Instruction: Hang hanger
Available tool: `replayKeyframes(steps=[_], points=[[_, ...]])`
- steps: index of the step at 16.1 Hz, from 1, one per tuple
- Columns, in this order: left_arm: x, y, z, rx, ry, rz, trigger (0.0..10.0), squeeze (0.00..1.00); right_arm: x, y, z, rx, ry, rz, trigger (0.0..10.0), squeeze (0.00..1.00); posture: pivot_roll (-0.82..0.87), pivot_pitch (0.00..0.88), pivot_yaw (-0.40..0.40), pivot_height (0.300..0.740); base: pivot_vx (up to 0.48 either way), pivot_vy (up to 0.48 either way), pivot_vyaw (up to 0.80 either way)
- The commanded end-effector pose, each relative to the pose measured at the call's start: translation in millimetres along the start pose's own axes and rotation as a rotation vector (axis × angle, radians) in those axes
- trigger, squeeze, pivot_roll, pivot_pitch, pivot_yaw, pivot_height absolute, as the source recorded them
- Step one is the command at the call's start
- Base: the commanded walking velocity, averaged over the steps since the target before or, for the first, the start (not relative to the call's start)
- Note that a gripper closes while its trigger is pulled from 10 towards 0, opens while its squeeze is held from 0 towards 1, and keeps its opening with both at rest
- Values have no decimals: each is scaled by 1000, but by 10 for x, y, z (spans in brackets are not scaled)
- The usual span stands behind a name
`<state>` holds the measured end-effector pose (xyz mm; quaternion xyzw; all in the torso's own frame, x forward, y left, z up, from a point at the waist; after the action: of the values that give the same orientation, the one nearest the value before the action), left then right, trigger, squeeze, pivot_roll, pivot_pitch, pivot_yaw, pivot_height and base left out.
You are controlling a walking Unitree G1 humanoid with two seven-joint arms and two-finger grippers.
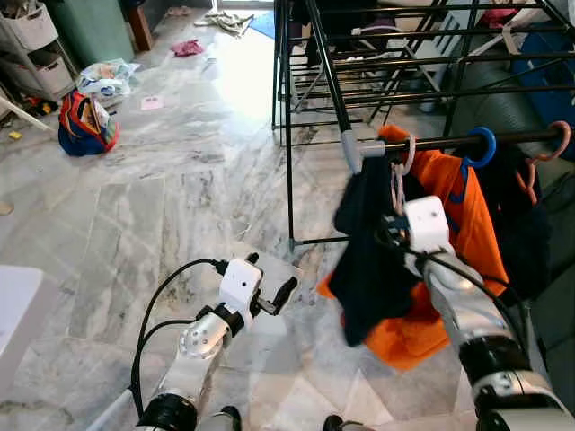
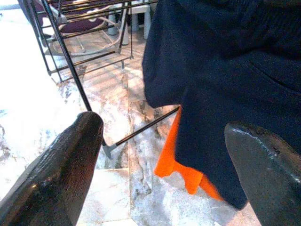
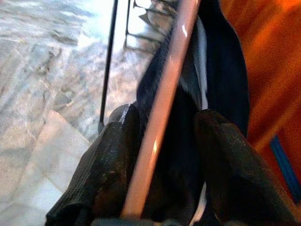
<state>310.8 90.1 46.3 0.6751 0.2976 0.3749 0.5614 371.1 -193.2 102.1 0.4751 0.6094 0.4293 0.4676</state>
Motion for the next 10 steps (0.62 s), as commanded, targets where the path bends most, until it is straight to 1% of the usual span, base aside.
replayKeyframes(steps=[1, 3, 5, 10], points=[[-31, -69, -14, 33, -11, 1, 10000, 0, -73, -116, -43, 53, -31, 0, 10000, 1000, -34, 169, 1, 740, 0, 0, 0], [-44, -72, -7, 37, -16, 2, 10000, 0, -167, -75, -48, 50, -77, -15, 10000, 1000, -36, 170, 2, 740, 0, 0, 0], [-49, -75, -6, 39, -17, 2, 10000, 0, -193, -45, -57, 44, -89, -10, 10000, 1000, -39, 172, 2, 740, 0, 0, 0], [-54, -85, -9, 42, -14, 0, 10000, 0, -319, 13, -45, 42, -150, -30, 10000, 1000, -37, 173, 0, 740, 0, 0, 0]])
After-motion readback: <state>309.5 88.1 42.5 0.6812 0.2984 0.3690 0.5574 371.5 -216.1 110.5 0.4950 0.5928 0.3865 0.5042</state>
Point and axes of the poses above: a point about 5 cm out from each wrist's last joint towards the gripper, its own z axis pointing out of the wrist towards the gripper, its own y axis along the axis of the wrist's last joint, x = y × z, the point moved 2 cm from there along z, pointing out of the wrist towards the gripper, and after that the axes turned 5 degrees about z, right-handed, at the moved point
